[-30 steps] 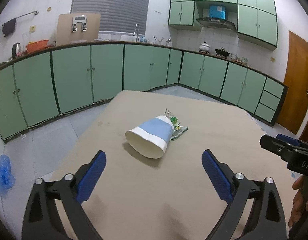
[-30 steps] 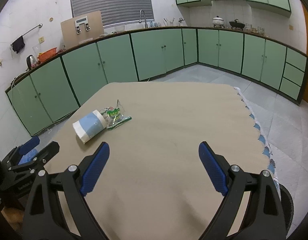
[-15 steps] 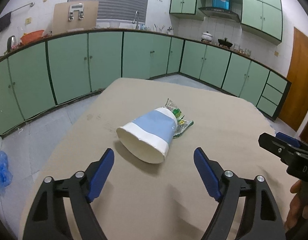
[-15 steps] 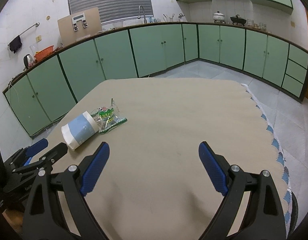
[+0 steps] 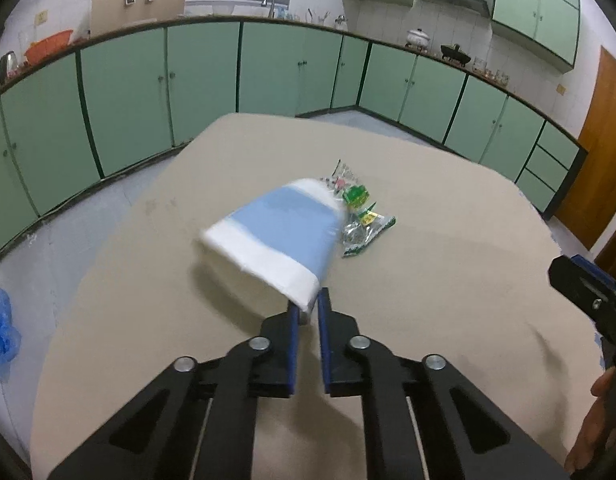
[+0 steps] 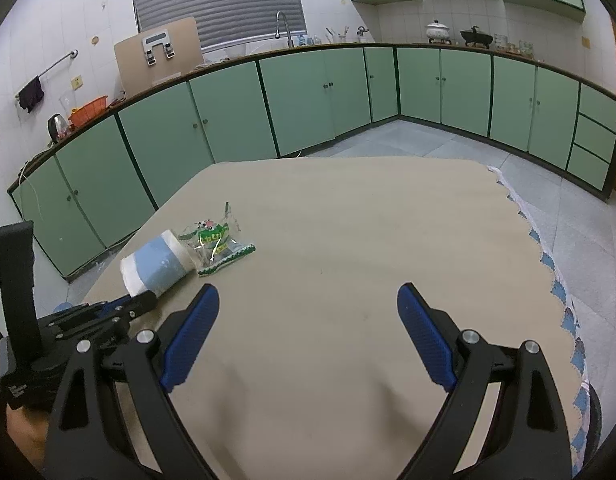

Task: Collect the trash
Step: 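Grasp the white-and-blue paper cup rim with the left tool while the right tool grasps the clear green-printed wrapper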

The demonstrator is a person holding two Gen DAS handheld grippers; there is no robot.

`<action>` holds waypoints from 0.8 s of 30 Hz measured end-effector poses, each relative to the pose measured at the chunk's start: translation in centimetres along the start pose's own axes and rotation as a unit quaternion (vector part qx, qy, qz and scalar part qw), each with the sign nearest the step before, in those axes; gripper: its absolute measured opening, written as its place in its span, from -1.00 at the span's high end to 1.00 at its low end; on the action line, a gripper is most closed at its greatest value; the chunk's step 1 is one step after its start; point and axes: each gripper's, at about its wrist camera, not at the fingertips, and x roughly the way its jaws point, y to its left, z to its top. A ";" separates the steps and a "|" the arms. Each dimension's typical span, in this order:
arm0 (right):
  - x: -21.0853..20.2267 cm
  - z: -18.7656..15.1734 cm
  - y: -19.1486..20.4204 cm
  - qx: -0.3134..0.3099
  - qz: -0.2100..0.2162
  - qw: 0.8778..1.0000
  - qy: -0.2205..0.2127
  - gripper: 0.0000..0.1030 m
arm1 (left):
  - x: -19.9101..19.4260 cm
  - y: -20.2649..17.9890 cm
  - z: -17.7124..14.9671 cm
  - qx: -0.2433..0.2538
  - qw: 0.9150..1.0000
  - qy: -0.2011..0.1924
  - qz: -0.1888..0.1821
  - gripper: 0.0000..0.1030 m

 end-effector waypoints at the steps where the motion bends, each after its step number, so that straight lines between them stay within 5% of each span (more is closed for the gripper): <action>1: 0.0 0.0 0.1 -0.001 0.000 1.000 0.000 -0.71 | -0.3 0.0 -0.1 0.001 1.000 -0.004 -0.001 0.91; 14: 1.1 1.0 2.5 -0.016 0.015 1.000 0.006 -0.71 | -4.2 1.0 1.9 0.032 0.997 -0.067 -0.001 0.91; 24: 6.7 3.3 7.5 -0.054 0.025 0.997 0.044 -0.64 | -4.0 3.8 3.2 0.053 0.995 -0.089 -0.009 0.91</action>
